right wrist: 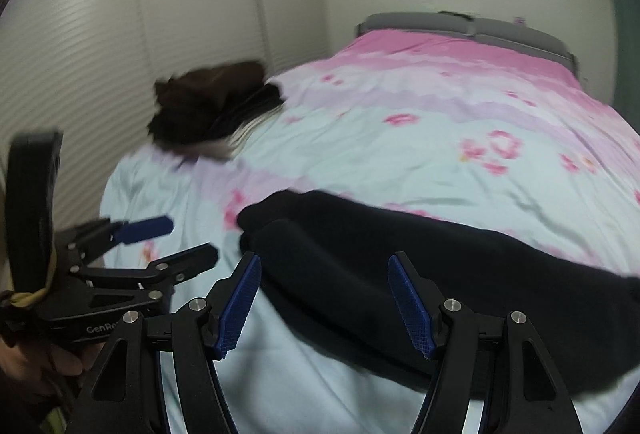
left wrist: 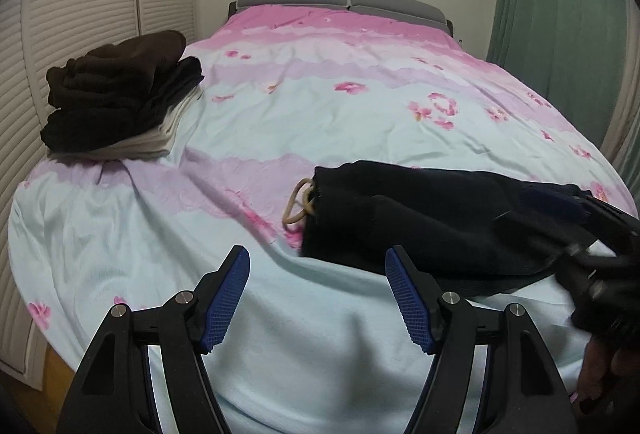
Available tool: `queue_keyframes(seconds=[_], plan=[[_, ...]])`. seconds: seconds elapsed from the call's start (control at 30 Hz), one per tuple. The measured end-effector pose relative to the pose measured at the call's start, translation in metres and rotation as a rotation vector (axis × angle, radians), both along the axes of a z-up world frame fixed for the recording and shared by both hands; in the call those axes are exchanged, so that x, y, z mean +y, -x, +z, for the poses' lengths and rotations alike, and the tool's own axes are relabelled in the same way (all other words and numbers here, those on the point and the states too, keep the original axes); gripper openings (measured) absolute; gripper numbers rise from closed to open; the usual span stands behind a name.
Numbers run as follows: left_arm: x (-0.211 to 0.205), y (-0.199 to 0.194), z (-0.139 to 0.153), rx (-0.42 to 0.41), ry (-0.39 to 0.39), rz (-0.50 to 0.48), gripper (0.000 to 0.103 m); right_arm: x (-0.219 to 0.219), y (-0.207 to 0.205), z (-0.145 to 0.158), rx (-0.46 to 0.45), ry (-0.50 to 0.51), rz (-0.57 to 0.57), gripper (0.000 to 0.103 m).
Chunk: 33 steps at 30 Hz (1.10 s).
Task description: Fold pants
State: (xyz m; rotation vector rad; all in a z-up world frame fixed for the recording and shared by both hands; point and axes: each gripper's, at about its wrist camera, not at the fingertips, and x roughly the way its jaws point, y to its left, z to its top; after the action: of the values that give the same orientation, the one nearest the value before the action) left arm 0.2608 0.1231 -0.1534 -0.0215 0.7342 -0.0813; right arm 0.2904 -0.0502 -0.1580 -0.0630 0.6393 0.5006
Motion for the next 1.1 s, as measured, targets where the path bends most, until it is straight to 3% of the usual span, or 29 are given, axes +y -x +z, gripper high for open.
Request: queue_keyframes(seconds=[0.17,0.27,0.33,0.43,0.57,0.67,0.73,0.8,0.83,0.9,1.03,1.1], plan=[[0.01,-0.003,-0.006,0.014,-0.03,0.044,0.063,0.037,-0.02,-0.021,0.045,0.081,0.06,0.067],[0.026,-0.006,-0.011,0.038,0.019,0.076,0.063,0.05,-0.033,-0.033,0.077,0.116,0.082,0.059],[0.033,-0.006,-0.014,0.047,0.039,0.091,0.063,0.055,-0.04,-0.04,0.111,0.123,0.103,0.024],[0.036,-0.005,-0.013,0.044,0.043,0.1,0.063,0.053,-0.035,-0.035,0.091,0.089,0.111,0.015],[0.037,-0.002,-0.008,0.02,0.054,0.101,0.063,0.058,-0.029,-0.034,0.091,0.109,0.145,0.014],[0.035,-0.002,-0.009,0.025,0.058,0.095,0.064,0.067,-0.03,-0.056,0.158,0.137,0.185,0.015],[0.033,-0.003,-0.011,0.032,0.053,0.092,0.064,0.071,-0.027,-0.067,0.151,0.165,0.191,0.019],[0.033,-0.004,-0.012,0.035,0.051,0.092,0.064,0.067,-0.023,-0.064,0.123,0.123,0.17,0.023],[0.033,-0.004,-0.012,0.034,0.048,0.093,0.064,0.063,-0.022,-0.061,0.122,0.091,0.167,0.034],[0.033,-0.003,-0.01,0.029,0.048,0.094,0.064,0.055,-0.017,-0.052,0.114,0.032,0.166,0.046],[0.028,0.0,-0.002,0.0,0.042,0.094,0.064,0.03,-0.001,-0.029,0.058,-0.036,0.123,0.046],[0.021,0.003,0.005,-0.025,0.04,0.087,0.064,0.0,0.009,-0.017,0.04,-0.086,0.049,0.046]])
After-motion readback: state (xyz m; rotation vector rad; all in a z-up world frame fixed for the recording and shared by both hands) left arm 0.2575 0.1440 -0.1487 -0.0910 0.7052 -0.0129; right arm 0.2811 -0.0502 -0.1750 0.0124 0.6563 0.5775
